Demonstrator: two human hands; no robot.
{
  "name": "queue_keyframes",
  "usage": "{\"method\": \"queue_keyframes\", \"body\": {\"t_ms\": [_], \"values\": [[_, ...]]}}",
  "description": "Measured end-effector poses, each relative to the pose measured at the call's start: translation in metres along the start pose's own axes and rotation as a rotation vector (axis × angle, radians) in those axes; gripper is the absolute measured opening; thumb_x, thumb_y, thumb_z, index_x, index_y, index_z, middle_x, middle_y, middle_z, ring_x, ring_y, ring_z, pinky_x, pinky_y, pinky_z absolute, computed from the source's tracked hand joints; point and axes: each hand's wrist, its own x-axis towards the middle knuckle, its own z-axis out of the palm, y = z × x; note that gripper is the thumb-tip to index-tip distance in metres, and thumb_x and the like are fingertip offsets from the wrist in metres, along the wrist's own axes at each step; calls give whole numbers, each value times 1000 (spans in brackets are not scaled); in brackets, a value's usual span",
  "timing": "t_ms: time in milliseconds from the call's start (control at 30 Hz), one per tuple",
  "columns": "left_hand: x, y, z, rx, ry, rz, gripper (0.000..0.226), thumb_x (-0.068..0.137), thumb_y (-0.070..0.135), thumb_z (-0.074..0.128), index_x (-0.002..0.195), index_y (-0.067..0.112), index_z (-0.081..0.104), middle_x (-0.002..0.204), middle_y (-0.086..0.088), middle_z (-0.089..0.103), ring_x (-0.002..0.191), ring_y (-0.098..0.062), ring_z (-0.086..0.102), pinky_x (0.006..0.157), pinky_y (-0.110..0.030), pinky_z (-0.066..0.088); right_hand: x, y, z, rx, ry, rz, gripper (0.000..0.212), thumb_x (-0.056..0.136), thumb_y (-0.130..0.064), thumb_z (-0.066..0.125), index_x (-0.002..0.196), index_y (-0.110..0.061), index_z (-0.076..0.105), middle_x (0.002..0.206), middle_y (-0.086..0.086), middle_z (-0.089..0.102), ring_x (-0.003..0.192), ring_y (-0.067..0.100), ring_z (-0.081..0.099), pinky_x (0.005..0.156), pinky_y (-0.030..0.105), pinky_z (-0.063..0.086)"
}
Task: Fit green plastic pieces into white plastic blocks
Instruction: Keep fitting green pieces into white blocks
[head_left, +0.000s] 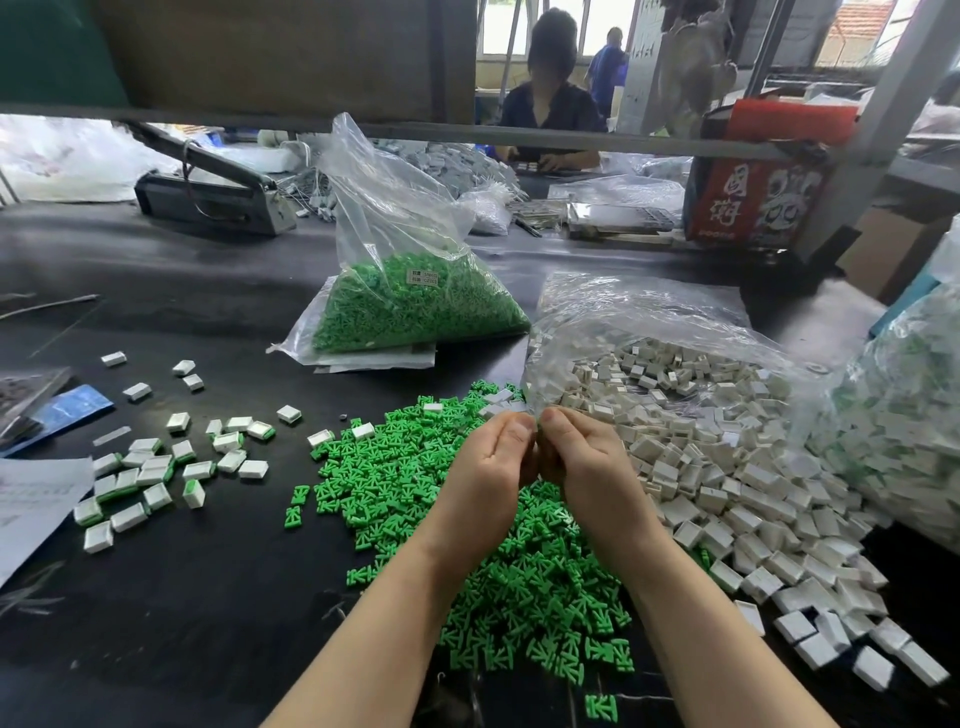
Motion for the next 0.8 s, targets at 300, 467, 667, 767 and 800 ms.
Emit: {"method": "queue_keyframes", "body": {"t_ms": [300, 467, 667, 767, 800], "values": [[1, -1, 6, -55, 47, 30, 35, 107, 13, 34, 74, 15, 47, 62, 14, 48, 60, -1, 43, 62, -17, 40, -1, 3, 11, 100, 207, -1, 35, 88, -32, 44, 54, -22, 47, 59, 1, 40, 63, 21, 35, 63, 40, 29], [-1, 0, 4, -17, 22, 45, 35, 106, 15, 36, 75, 17, 51, 65, 15, 51, 65, -4, 46, 70, -26, 41, -2, 5, 11, 26, 203, -72, 43, 98, -22, 43, 56, -21, 50, 55, -8, 44, 58, 12, 39, 60, 37, 33], [-1, 1, 4, -44, 24, 46, 29, 106, 14, 37, 85, 13, 57, 75, 3, 57, 79, -17, 53, 81, -40, 46, -3, 4, 9, -138, 190, -157, 36, 100, -22, 45, 66, -12, 51, 57, -10, 49, 59, 10, 43, 56, 36, 36], [-2, 0, 6, -54, 28, 61, 26, 106, 20, 39, 91, 11, 59, 81, 1, 61, 83, -15, 60, 81, -33, 51, -2, 2, 10, -205, 181, -161, 35, 94, -33, 43, 65, -16, 51, 57, -9, 51, 58, 11, 46, 57, 40, 39], [-2, -1, 7, -47, 29, 71, 26, 103, 25, 40, 92, 12, 59, 81, 2, 63, 83, -13, 61, 80, -32, 52, -2, 2, 10, -237, 181, -163, 35, 93, -35, 42, 65, -17, 50, 57, -9, 51, 58, 11, 46, 58, 41, 39]]}}
